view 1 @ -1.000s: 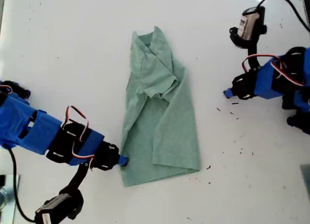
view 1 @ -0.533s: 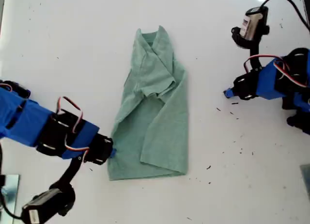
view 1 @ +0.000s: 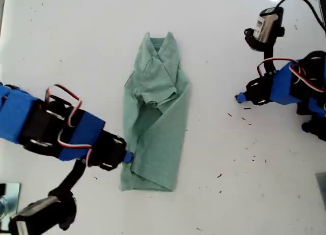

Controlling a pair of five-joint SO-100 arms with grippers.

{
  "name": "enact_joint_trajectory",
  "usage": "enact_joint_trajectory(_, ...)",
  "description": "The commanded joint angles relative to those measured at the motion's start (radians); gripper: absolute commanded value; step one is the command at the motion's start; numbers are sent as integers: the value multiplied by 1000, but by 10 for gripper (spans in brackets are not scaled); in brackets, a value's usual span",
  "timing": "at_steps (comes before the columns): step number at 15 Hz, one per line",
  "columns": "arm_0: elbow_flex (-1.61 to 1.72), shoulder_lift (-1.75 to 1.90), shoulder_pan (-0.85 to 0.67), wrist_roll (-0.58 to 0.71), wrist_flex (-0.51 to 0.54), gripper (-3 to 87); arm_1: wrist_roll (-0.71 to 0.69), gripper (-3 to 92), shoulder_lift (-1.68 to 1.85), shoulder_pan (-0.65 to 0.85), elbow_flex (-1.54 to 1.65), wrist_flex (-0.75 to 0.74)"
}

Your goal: Fold t shirt

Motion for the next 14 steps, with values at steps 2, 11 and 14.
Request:
enact_joint_trajectory(2,-385,-344,-83,140,-86,-3,12,25,2,20,3,-5)
enact_joint_trajectory(11,-150,155,-121,299,-52,199,23,25,-5,23,5,-8)
enact_joint_trajectory(14,462,586,-141,219,-175,193,26,25,-5,25,5,-8)
